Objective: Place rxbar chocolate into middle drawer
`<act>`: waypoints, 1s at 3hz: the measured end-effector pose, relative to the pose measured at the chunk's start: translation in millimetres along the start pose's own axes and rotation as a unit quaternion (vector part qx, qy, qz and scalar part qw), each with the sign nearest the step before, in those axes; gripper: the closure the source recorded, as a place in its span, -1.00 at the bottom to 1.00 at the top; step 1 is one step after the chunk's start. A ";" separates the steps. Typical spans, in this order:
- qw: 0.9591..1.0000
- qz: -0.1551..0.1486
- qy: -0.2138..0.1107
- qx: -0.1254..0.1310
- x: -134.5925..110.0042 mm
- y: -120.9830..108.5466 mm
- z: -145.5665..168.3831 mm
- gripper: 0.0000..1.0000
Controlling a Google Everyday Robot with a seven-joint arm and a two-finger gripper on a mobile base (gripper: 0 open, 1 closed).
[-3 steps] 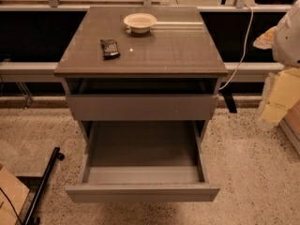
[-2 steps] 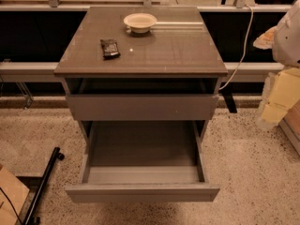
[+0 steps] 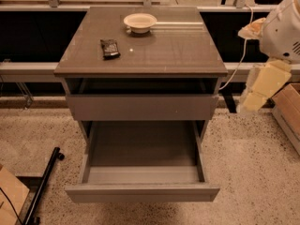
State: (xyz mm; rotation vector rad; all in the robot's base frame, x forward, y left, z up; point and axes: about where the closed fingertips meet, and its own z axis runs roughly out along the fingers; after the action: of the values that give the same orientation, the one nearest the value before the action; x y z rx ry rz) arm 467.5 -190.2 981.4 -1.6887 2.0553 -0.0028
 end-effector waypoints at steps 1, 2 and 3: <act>0.998 0.007 -0.063 0.006 -22.2 -30.2 18.4 -1.00; 0.998 0.012 -0.063 0.005 -22.3 -28.5 22.0 -1.00; 0.995 0.029 -0.092 0.012 -39.7 -37.2 40.2 -1.00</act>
Offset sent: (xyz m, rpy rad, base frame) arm 0.0294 0.0150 0.0015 0.0929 -0.0334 0.0172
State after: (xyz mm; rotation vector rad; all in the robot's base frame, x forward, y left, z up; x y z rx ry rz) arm 521.3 -150.6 970.9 -1.5515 1.9577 0.1415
